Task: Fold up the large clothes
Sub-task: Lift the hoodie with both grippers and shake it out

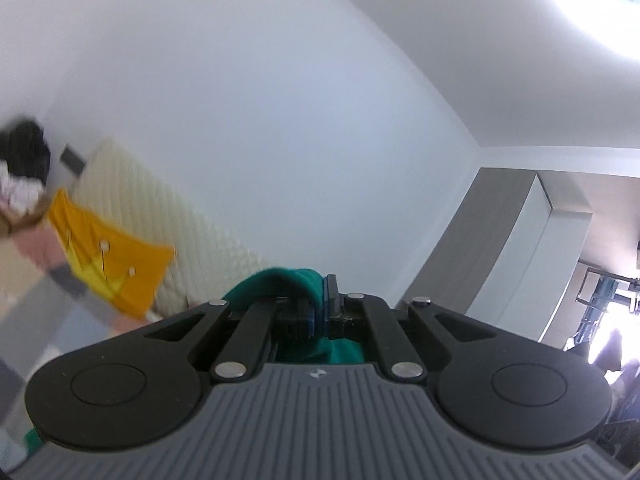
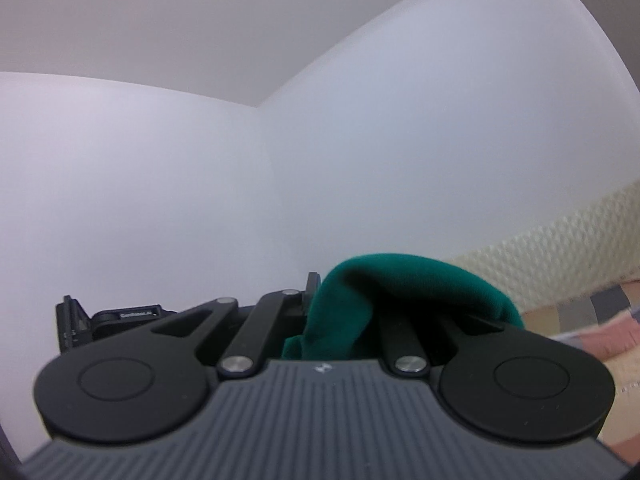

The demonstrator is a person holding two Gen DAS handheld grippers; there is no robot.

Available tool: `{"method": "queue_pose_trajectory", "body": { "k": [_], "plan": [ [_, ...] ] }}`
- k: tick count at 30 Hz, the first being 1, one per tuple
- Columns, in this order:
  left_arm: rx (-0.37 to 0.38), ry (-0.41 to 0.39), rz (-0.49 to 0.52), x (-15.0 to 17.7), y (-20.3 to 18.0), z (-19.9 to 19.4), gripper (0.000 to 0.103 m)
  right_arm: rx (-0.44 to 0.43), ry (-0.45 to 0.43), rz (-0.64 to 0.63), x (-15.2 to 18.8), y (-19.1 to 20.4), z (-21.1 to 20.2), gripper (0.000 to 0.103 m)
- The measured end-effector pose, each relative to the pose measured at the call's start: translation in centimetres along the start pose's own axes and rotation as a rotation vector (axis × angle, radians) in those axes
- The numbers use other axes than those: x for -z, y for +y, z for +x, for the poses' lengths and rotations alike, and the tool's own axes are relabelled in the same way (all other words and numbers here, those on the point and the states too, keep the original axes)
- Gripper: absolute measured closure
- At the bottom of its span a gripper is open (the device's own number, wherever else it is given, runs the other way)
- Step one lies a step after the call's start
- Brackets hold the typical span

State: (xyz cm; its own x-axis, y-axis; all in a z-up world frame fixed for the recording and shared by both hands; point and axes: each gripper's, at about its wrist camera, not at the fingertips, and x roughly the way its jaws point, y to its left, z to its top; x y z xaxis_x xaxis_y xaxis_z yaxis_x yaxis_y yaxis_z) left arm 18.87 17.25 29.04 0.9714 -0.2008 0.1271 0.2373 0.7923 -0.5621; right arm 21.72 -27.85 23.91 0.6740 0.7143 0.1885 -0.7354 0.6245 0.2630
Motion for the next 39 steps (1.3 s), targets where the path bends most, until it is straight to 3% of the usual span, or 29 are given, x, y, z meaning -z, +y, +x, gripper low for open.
{"method": "queue_pose_trajectory", "body": {
  "k": [5,11,16,21,24,26,33,39],
  "plan": [
    [-0.100,-0.007,0.120,-2.7,0.6,3.1,0.098,0.047,0.027,0.003,-0.2,-1.5,6.3,0.092],
    [-0.264,0.068,0.143,-1.2,9.4,11.2,0.098,0.129,0.174,0.072,6.2,-8.3,18.9,0.092],
    [-0.372,0.140,0.172,3.5,20.3,20.8,0.098,0.212,0.289,0.120,15.2,-16.9,31.5,0.092],
    [-0.485,0.294,0.082,11.2,34.8,32.7,0.098,0.291,0.408,0.192,26.0,-26.8,43.0,0.092],
    [-0.530,0.390,0.058,16.4,42.5,39.4,0.098,0.352,0.488,0.217,33.6,-32.2,47.4,0.092],
    [-0.534,0.434,0.078,20.0,47.0,43.3,0.098,0.383,0.523,0.220,37.4,-33.4,48.3,0.092],
    [-0.545,0.591,0.118,30.6,60.5,54.0,0.098,0.465,0.659,0.239,45.8,-39.0,51.0,0.091],
    [-0.594,0.735,0.124,35.4,66.0,56.6,0.097,0.491,0.735,0.328,51.5,-42.0,51.0,0.091]
  ]
}}
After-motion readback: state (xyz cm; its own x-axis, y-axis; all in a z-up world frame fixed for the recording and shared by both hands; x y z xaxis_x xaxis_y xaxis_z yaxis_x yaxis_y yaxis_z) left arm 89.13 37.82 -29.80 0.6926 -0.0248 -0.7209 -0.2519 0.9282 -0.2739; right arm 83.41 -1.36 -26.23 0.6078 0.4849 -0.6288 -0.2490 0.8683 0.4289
